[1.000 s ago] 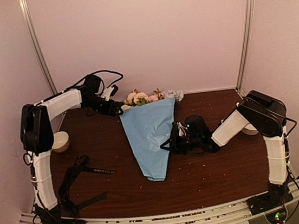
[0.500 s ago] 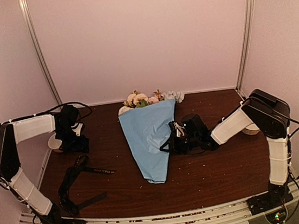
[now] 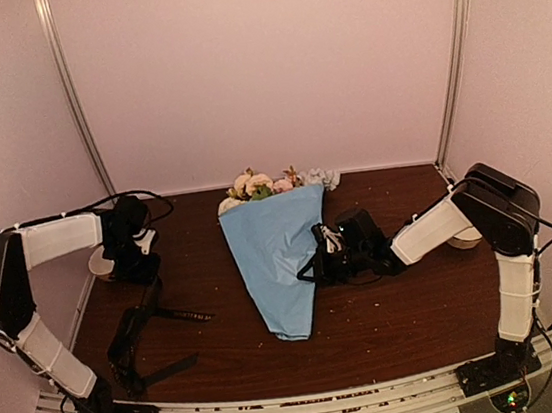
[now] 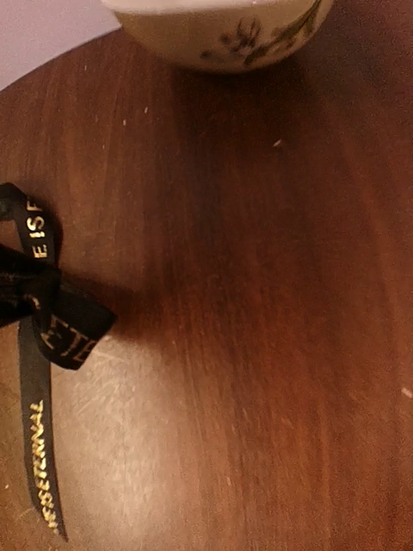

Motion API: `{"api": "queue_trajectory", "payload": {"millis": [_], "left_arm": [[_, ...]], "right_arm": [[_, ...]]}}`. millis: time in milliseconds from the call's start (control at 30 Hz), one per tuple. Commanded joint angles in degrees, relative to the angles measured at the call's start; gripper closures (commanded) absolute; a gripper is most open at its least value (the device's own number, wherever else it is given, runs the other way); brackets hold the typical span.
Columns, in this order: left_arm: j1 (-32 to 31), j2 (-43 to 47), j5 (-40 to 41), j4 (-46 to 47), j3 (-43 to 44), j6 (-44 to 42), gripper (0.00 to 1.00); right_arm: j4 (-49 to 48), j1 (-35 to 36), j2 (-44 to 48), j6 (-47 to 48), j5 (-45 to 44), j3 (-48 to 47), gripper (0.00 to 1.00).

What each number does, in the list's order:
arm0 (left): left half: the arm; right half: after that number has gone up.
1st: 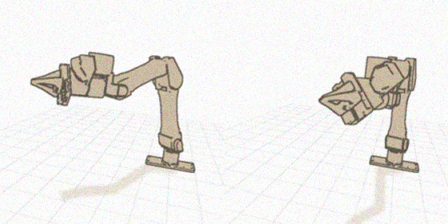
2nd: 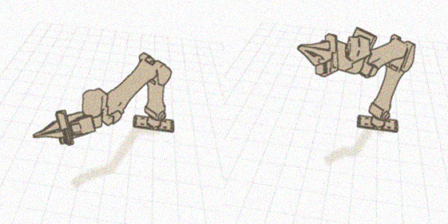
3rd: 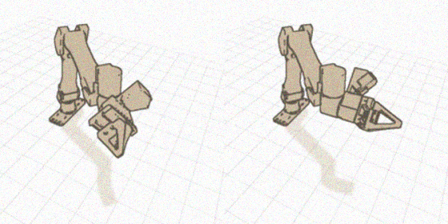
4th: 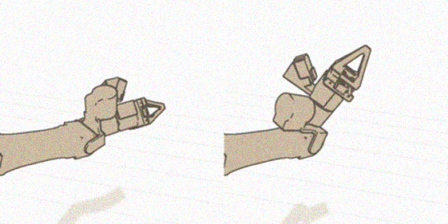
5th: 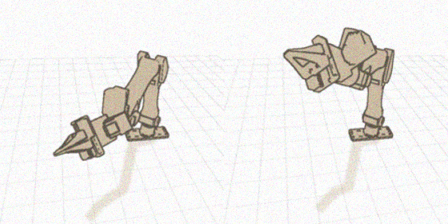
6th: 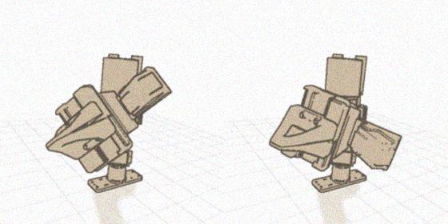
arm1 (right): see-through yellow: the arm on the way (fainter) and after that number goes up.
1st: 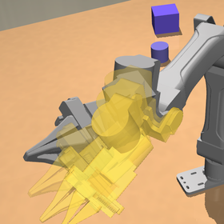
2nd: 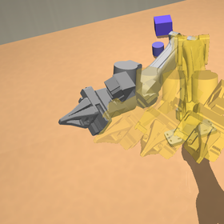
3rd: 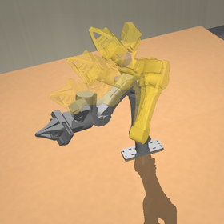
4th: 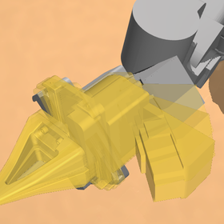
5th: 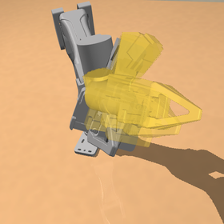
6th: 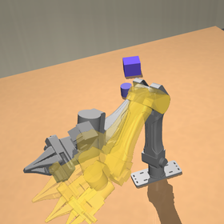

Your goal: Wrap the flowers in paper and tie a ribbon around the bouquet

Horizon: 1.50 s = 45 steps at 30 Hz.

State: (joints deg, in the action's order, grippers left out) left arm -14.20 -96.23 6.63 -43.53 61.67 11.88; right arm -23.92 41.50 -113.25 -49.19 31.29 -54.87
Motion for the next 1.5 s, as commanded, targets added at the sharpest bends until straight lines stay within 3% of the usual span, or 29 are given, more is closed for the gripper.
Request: {"api": "queue_trajectory", "payload": {"millis": [0, 133, 267, 400, 500, 667, 767, 833, 900, 967, 1067, 1167, 1267, 1367, 1400, 1433, 1467], "left_arm": [[-5.2, 16.1, 2.3, 2.4, 5.4, -8.0, 1.0], [-13.7, 32.1, 8.0, 6.0, 14.1, -17.5, 1.0], [-14.2, 41.3, -6.2, 11.2, 17.4, -19.2, 1.0], [-15.6, 44.5, -25.2, 12.3, 13.5, -16.8, 1.0], [-17.7, 46.0, -30.6, 12.6, 8.0, -15.3, 1.0], [-19.0, 48.5, -33.0, 11.3, 2.1, -13.9, 1.0], [-19.2, 48.5, -31.6, 7.4, 0.7, -14.6, 1.0], [-19.1, 47.9, -25.9, 5.1, -0.5, -13.3, 1.0], [-19.1, 46.8, -16.9, 2.8, -1.9, -10.0, 1.0], [-18.6, 44.3, -2.9, -1.2, -2.8, -2.9, 1.0], [-13.9, 43.0, 1.4, -3.5, -6.6, 6.1, 1.0], [-5.0, 46.6, 1.8, -0.6, -12.2, 11.2, 1.0], [2.0, 50.6, 4.8, 2.5, -15.5, 11.8, 0.89], [2.9, 47.3, 11.0, 0.6, -13.7, 10.4, 0.75], [2.9, 44.7, 11.9, -0.7, -12.5, 10.2, 0.63], [2.9, 42.4, 12.1, -2.0, -11.6, 9.9, 0.42], [2.9, 39.7, 11.6, -2.4, -10.9, 9.4, 0.33]], "right_arm": [[2.2, 0.4, 2.8, 2.0, 0.0, -0.4, 1.0], [3.7, 0.3, 3.2, 3.4, -1.3, -0.8, 1.0], [4.5, 0.3, 3.1, 3.1, -1.6, -2.3, 1.0], [4.3, 0.3, 4.2, 2.7, -2.8, -1.8, 1.0], [4.8, 0.3, 4.4, 2.8, -3.2, -1.7, 1.0], [6.4, 0.3, 4.7, 3.5, -4.3, -2.2, 1.0], [7.0, 0.3, 4.5, 3.7, -4.5, -3.0, 1.0], [7.3, 0.3, 4.7, 3.7, -4.8, -3.2, 1.0], [7.5, 0.3, 5.1, 3.8, -5.3, -3.3, 1.0], [7.6, 0.3, 5.4, 3.7, -5.5, -3.2, 1.0], [7.7, 0.3, 5.9, 3.9, -5.7, -3.0, 1.0], [8.3, 0.3, 6.5, 4.3, -5.7, -3.0, 1.0], [9.5, 0.3, 7.1, 5.1, -6.0, -3.0, 1.0], [9.9, 0.3, 7.3, 5.7, -6.2, -3.1, 1.0], [9.9, 0.3, 7.3, 5.7, -6.1, -3.1, 1.0], [9.9, 0.3, 7.5, 5.8, -6.1, -3.1, 1.0], [10.0, 0.3, 7.6, 5.8, -6.1, -2.9, 1.0]]}}
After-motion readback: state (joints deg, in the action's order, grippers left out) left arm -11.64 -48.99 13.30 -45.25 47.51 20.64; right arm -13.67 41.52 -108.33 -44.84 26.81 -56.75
